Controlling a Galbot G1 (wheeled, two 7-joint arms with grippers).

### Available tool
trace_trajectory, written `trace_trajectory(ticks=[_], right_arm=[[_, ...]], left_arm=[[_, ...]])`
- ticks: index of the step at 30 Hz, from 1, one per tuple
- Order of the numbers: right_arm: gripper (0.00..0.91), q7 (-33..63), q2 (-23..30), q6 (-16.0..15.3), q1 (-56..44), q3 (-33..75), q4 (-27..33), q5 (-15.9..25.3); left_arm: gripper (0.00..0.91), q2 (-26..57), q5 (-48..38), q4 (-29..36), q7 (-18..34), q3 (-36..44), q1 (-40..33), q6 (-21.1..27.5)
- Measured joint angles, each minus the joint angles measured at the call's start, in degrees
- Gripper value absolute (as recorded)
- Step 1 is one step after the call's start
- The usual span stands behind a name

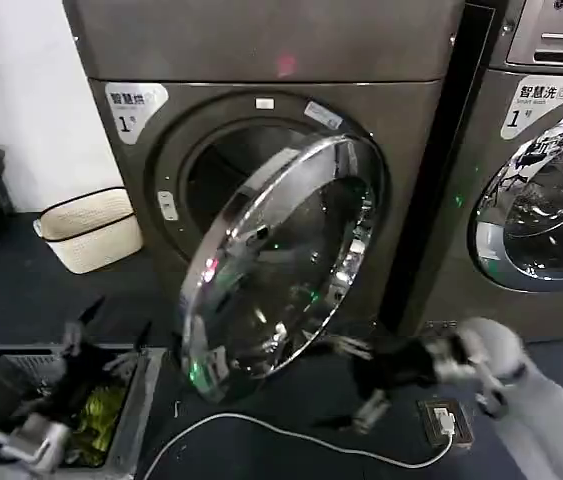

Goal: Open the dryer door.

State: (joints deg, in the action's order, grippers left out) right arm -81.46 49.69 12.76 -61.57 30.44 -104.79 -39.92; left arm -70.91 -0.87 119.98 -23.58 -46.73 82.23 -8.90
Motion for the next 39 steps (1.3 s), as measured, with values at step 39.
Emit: trace_trajectory(ticks=[39], right_arm=[[0.907, 84.7, 27.02, 0.45, -33.98, 78.66, 12.05, 36.25]], left_arm=[[0.907, 3.73, -1.49, -16.2, -1.46, 42.07, -29.56, -1.9]])
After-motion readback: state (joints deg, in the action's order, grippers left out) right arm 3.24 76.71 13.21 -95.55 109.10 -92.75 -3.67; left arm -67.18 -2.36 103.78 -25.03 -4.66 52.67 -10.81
